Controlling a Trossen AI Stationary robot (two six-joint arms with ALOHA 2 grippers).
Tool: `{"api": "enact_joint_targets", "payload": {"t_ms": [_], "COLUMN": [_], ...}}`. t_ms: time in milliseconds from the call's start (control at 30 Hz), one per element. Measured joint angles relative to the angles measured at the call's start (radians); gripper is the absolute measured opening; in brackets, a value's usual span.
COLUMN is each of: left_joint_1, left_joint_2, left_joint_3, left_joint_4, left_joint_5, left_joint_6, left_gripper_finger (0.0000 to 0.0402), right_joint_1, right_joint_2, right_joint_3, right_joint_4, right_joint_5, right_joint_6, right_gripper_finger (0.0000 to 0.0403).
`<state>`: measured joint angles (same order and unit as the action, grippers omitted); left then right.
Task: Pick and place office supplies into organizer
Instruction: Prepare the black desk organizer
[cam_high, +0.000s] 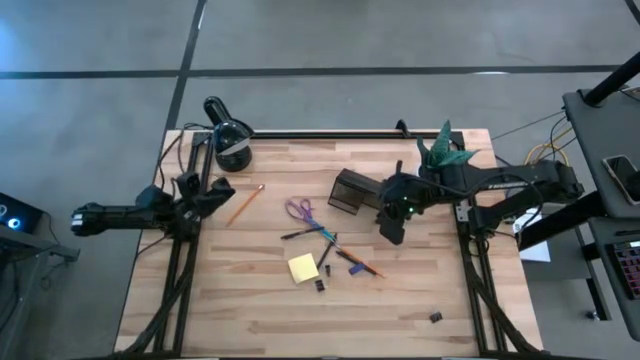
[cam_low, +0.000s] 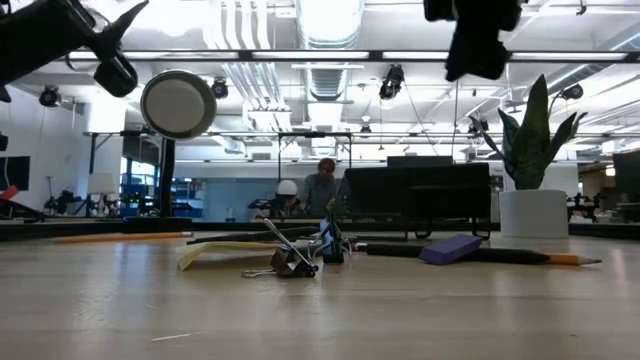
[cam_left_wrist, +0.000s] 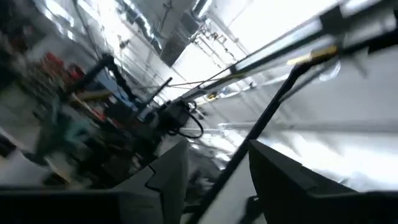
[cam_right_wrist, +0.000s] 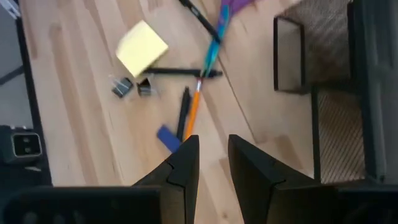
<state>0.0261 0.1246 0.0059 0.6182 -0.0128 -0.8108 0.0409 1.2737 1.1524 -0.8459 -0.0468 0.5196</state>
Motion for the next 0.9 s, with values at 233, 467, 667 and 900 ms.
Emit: {"api": "enact_joint_targets", "payload": {"t_ms": [233,467,667,900], "left_joint_1": [-0.001,-0.001,0.0,0.0], "left_joint_2": [-0.001,0.0,0.006,0.051], "left_joint_3": [0.001,0.002,0.002,0.002], "left_joint_4": [0.007,0.002,-0.002,-0.008], "left_joint_5": [-0.038,-0.049,-0.048,-0.048], "left_joint_6": [-0.042,-0.043,-0.045,-0.041], "left_gripper_finger": [0.015,0.015,0.015,0.015], "right_joint_1": [-0.001,-0.002,0.031,0.091], "right_joint_2": [0.007,0.035,0.087,0.182], "right_joint_3": [0.051,0.016,-0.061,-0.081], "right_joint_4": [0.026,0.014,0.015,-0.01], "right_joint_5": [0.151,0.175,0.05,0.049], "right_joint_6": [0.137,0.295,0.314,0.277], "right_gripper_finger": [0.0079,0.0079,0.008,0.012]}}
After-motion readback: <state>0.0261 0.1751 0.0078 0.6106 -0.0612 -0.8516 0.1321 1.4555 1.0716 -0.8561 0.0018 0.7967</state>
